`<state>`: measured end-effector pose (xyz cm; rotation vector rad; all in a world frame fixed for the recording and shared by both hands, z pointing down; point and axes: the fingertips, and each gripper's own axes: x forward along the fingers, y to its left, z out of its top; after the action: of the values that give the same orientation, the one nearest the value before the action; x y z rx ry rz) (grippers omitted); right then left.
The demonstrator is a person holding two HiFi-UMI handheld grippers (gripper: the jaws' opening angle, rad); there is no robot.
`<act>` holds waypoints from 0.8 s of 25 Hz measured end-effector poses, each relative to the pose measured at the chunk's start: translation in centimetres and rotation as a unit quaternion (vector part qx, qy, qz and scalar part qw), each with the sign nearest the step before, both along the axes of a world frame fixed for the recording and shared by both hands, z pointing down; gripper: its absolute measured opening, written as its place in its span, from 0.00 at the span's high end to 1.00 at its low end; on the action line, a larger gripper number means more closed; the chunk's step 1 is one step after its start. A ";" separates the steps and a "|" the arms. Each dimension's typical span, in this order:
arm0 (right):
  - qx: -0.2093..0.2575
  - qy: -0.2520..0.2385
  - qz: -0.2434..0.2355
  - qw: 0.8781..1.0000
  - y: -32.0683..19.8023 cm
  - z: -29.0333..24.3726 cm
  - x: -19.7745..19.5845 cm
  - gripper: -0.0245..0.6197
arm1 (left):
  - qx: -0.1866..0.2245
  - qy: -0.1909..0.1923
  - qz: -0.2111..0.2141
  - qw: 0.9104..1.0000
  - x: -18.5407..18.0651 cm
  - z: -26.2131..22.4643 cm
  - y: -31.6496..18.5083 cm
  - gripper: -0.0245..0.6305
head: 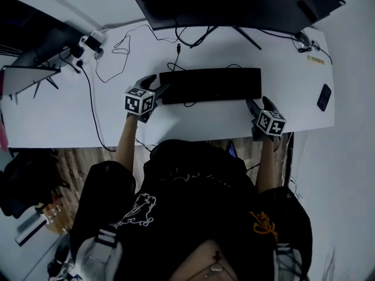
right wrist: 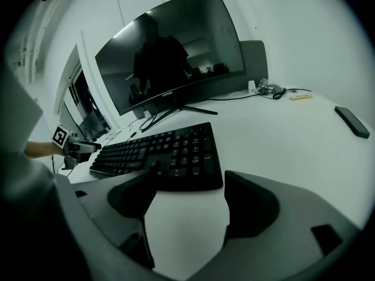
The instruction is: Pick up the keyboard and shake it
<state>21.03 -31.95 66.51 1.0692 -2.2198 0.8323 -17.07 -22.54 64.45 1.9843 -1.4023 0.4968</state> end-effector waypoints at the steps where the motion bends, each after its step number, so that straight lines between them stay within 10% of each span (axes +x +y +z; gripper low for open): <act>1: -0.008 -0.002 0.004 1.000 0.0 0.3 0.1 0.41 | -0.004 0.019 -0.003 1.000 -0.3 0.4 -0.4 0.52; 8: -0.037 -0.025 0.043 0.998 -0.5 0.8 0.5 0.38 | -0.049 0.140 -0.005 0.989 0.2 2.5 -1.6 0.50; 20: -0.069 -0.071 0.080 0.992 -2.2 0.6 -0.2 0.44 | -0.071 0.142 0.005 0.987 0.8 2.7 -2.0 0.50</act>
<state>20.80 -34.18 67.09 1.1632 -2.1756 1.1460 -16.31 -24.59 67.14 1.8638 -1.1489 0.2940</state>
